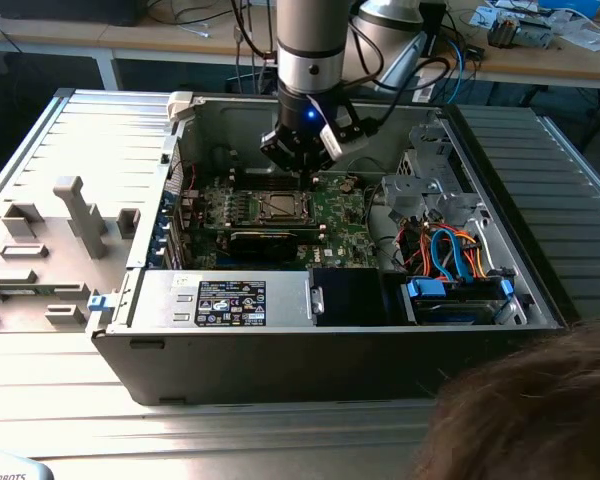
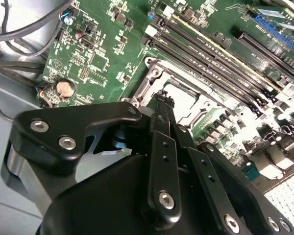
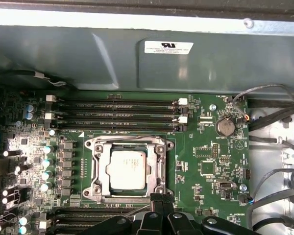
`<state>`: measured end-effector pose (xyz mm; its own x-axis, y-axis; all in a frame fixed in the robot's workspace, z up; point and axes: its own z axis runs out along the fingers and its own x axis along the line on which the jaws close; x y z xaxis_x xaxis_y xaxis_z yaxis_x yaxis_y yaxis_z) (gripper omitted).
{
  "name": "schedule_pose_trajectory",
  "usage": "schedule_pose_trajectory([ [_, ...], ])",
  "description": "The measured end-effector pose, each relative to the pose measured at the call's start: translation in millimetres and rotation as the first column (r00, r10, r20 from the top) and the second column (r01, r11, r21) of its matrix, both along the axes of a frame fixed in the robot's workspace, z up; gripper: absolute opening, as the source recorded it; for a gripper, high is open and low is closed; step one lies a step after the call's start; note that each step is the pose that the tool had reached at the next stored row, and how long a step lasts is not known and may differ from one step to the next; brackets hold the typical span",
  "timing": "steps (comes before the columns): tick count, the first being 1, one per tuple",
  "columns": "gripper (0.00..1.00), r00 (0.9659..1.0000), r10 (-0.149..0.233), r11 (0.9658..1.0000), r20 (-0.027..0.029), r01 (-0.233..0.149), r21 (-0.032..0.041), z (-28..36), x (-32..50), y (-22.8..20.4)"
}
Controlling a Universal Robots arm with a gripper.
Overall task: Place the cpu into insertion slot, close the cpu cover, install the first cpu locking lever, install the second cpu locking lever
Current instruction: 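Install the second cpu locking lever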
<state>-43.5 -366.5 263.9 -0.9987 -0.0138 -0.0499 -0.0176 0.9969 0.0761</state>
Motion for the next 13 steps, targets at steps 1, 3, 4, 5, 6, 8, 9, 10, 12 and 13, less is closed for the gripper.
schedule_pose_trajectory([
  [1,0.11,1.0000,0.000,1.0000,0.0000,0.000,0.0098,0.0,0.2,-0.9],
  [3,0.11,1.0000,0.000,0.9992,0.0000,0.000,0.0411,0.0,0.2,-4.4],
  [4,0.11,1.0000,0.000,0.9987,0.0000,0.000,0.0503,0.0,0.3,-5.5],
  [5,0.11,1.0000,0.000,0.9975,0.0000,0.000,0.0706,0.0,0.4,-7.9],
  [6,0.11,1.0000,0.000,0.9960,-0.0001,0.000,0.0889,0.0,0.5,-10.3],
  [8,0.11,1.0000,0.000,0.9914,0.0000,0.000,0.1311,0.0,0.6,-15.1],
  [9,0.11,1.0000,0.000,0.9898,-0.0001,0.000,0.1426,0.0,0.6,-17.3],
  [10,0.11,1.0000,0.000,0.9887,-0.0001,0.000,0.1500,0.0,0.6,-21.2],
  [12,0.11,1.0000,0.000,0.9881,-0.0001,0.000,0.1537,-0.1,0.5,-30.1],
  [13,0.11,1.0000,0.000,0.9880,-0.0001,0.000,0.1546,-0.1,0.5,-37.0],
])
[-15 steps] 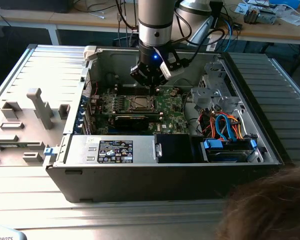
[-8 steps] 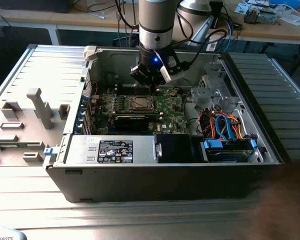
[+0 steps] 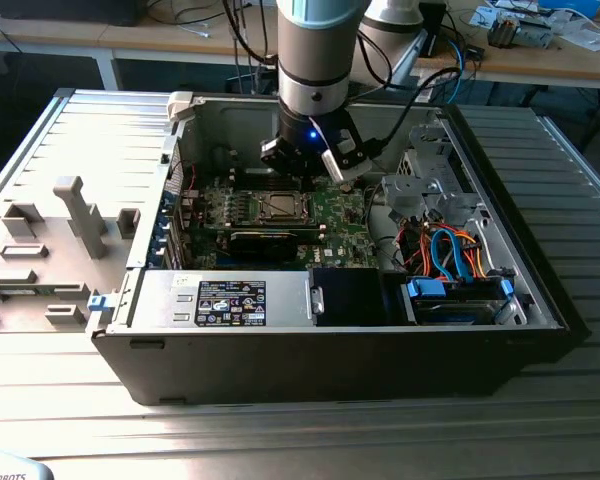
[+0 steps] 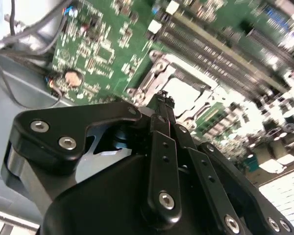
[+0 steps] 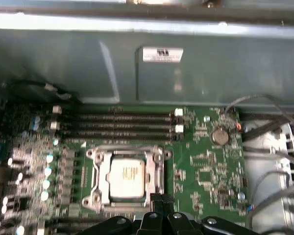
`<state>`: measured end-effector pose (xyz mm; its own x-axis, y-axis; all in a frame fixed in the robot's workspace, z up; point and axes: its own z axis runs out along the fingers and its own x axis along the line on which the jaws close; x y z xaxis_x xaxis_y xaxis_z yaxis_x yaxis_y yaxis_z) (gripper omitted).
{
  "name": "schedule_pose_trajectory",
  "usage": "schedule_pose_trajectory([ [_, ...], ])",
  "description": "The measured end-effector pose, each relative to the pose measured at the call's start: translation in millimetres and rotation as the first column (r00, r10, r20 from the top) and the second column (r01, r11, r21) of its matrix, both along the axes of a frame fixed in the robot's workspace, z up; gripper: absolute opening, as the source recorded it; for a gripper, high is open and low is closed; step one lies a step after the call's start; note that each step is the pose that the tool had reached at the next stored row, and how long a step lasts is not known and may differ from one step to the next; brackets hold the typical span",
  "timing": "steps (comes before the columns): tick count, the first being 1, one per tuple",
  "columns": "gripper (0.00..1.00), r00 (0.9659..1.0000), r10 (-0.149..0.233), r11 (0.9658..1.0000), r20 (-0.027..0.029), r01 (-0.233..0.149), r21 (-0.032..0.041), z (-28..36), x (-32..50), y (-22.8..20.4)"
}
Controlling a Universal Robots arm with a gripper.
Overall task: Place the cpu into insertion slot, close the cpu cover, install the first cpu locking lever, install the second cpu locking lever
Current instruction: 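Install the second cpu locking lever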
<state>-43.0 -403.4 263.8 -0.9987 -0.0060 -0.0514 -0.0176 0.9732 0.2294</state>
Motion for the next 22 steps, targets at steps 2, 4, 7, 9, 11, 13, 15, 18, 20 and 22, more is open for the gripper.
schedule_pose_trajectory([
  [2,0.11,1.0000,0.000,1.0000,0.0000,0.000,0.0015,-0.8,-0.6,-8.6],
  [4,0.11,1.0000,0.000,1.0000,0.0000,0.000,0.0014,-1.8,-1.3,-10.2],
  [7,0.11,1.0000,0.000,1.0000,0.0000,0.000,0.0015,-4.4,-2.1,-11.7],
  [9,0.11,1.0000,0.000,1.0000,0.0000,0.000,0.0015,-5.0,-2.5,-12.5],
  [11,0.11,1.0000,0.000,1.0000,0.0001,0.000,0.0016,-5.9,-2.9,-13.1],
  [13,0.11,1.0000,0.000,1.0000,0.0000,0.000,0.0014,-6.8,-3.2,-13.7],
  [15,0.11,1.0000,0.000,1.0000,0.0000,0.000,0.0014,-7.8,-3.3,-14.2],
  [18,0.11,1.0000,0.000,1.0000,0.0000,0.000,0.0014,-8.9,-3.3,-14.8],
  [20,0.11,1.0000,0.000,1.0000,0.0000,0.000,0.0015,-10.0,-3.5,-15.2],
  [22,0.11,1.0000,0.000,1.0000,-0.0001,0.000,0.0013,-10.9,-5.4,-15.3],
])
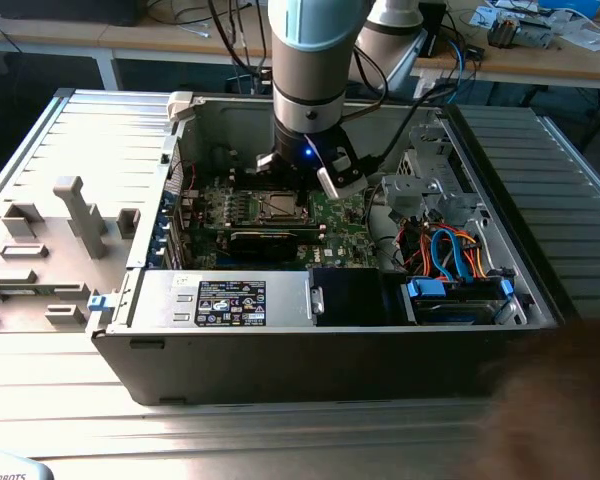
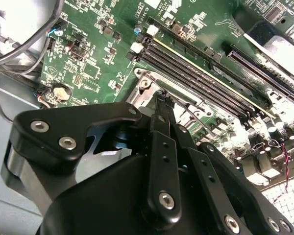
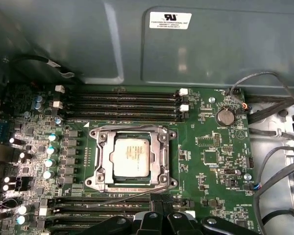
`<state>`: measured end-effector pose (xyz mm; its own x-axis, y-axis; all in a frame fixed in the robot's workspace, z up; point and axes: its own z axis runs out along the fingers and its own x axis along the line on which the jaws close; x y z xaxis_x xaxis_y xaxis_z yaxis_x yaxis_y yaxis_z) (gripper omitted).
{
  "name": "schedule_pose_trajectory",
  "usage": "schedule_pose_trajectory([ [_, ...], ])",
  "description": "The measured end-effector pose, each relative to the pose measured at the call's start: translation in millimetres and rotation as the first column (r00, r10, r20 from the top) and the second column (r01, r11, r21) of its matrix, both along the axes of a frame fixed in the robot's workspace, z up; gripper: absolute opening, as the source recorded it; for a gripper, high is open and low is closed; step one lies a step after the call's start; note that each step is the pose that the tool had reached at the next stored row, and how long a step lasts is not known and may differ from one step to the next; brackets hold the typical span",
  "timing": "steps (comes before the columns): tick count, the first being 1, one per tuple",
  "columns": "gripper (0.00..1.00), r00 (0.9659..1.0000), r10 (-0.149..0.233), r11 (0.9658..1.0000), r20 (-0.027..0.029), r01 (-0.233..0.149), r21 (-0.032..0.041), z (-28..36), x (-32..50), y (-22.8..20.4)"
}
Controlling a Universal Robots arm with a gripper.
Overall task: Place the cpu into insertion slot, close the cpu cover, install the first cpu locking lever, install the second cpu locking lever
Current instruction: 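Install the second cpu locking lever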
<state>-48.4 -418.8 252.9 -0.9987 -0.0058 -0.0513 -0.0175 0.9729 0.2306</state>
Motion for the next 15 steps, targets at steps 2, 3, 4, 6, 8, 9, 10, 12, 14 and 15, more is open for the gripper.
schedule_pose_trajectory([
  [2,0.11,1.0000,0.000,1.0000,0.0000,0.000,0.0002,-0.7,-1.5,-0.2],
  [3,0.11,1.0000,0.000,1.0000,0.0001,0.000,0.0010,-1.2,-2.6,-0.3],
  [4,0.11,1.0000,0.000,1.0000,0.0000,0.000,0.0010,-1.5,-3.2,-0.3],
  [6,0.11,1.0000,0.000,1.0000,0.0001,0.000,0.0014,-2.9,-5.8,-0.3],
  [8,0.11,1.0000,0.000,1.0000,0.0001,0.000,0.0013,-6.2,-9.7,-0.3],
  [9,0.11,1.0000,0.000,1.0000,0.0000,0.000,0.0013,-7.9,-11.4,-0.3],
  [10,0.11,1.0000,0.000,1.0000,0.0001,0.000,0.0014,-9.7,-13.1,-0.3],
  [12,0.11,1.0000,0.000,1.0000,0.0001,0.000,0.0016,-14.9,-17.9,-0.3],
  [14,0.11,1.0000,0.000,1.0000,-0.0003,0.000,0.0054,-16.4,-18.0,-0.4],
  [15,0.11,0.9998,0.000,1.0000,-0.0174,0.000,0.0060,-17.3,-18.0,-0.3],
])
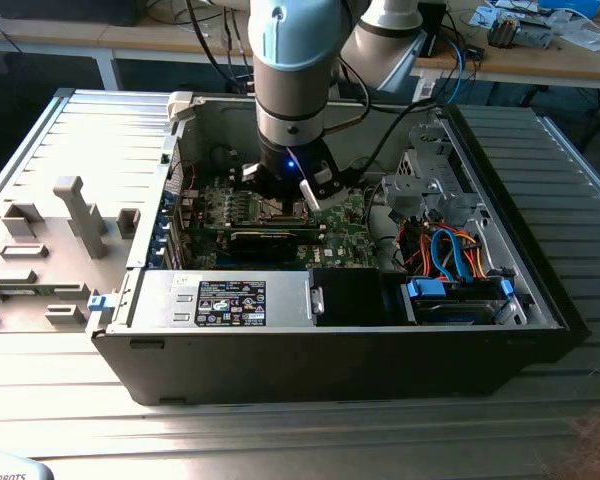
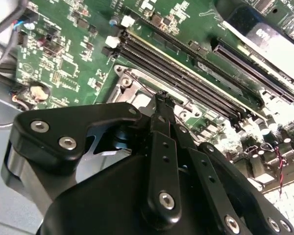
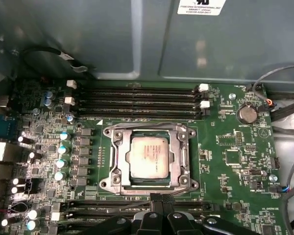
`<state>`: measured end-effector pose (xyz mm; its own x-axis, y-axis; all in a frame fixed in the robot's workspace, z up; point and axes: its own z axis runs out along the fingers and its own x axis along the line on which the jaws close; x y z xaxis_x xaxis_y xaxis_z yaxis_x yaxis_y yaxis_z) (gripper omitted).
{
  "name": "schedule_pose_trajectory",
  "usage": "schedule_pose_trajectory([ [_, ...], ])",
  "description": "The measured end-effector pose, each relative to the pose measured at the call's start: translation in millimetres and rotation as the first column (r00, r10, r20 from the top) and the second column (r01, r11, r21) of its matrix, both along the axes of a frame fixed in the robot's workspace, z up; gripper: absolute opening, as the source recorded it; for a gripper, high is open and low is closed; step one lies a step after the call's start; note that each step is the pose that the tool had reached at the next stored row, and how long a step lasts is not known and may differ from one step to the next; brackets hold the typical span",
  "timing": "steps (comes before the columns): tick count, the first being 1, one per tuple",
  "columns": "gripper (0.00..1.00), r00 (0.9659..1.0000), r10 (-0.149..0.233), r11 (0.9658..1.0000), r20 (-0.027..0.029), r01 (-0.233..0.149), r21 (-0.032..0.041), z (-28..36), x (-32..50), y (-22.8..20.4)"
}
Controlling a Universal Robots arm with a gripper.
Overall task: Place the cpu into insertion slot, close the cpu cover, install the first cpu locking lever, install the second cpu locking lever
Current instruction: 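Install the second cpu locking lever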
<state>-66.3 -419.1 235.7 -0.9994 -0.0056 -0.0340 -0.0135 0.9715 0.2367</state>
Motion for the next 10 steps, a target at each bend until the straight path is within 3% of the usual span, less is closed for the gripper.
schedule_pose_trajectory([
  [1,0.11,0.9996,0.000,1.0000,-0.0288,0.000,0.0000,-0.5,0.0,0.0],
  [2,0.11,0.9995,0.000,1.0000,-0.0319,0.000,-0.0002,-0.4,-0.1,-0.1],
  [6,0.11,0.9995,0.000,1.0000,-0.0320,0.000,0.0005,-0.7,-0.7,0.0],
  [10,0.11,0.9995,0.000,1.0000,-0.0320,0.000,0.0007,-1.8,-8.6,0.0],
])
